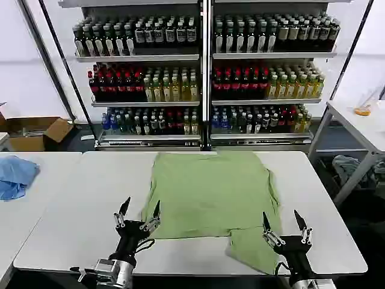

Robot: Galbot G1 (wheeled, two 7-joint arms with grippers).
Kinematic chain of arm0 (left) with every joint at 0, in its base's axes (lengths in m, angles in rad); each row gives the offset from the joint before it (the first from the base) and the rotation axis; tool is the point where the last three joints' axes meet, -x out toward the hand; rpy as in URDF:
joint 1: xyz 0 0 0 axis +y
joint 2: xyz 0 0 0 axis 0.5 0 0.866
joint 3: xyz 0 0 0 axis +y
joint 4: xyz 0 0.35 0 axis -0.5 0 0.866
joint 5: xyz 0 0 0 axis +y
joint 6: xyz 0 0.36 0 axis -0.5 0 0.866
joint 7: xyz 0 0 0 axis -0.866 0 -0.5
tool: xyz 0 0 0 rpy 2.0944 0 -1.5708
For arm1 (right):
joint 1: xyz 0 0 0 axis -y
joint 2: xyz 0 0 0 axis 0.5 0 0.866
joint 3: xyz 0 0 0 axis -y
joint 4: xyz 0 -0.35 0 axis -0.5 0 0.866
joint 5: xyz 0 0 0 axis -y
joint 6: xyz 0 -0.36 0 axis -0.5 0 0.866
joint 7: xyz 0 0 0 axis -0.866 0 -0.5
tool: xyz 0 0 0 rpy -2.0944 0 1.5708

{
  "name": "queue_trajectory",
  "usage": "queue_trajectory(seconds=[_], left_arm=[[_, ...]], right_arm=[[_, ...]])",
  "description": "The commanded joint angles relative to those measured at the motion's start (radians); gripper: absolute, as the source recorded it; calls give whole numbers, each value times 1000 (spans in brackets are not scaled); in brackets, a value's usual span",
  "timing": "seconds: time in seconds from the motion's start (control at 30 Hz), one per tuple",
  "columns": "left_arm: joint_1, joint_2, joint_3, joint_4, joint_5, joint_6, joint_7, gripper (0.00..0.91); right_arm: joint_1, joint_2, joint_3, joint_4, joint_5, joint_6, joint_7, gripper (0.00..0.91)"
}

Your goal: Fold and organize the clothes.

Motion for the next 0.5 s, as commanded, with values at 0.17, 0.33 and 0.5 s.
queue_trajectory(seconds=[0.17, 0.33, 0.5], left_arm=[[-109, 122, 3, 115, -109, 330, -86, 907], [-135, 139, 13, 158, -153, 398, -81, 907], [-132, 170, 18, 167, -162, 427, -68, 907]], right_arm=[[-80, -12, -14, -9, -19, -178, 22, 907], [-62, -4, -23, -39, -20, -195, 26, 907], [-70, 15, -52, -46, -22, -204, 33, 907]])
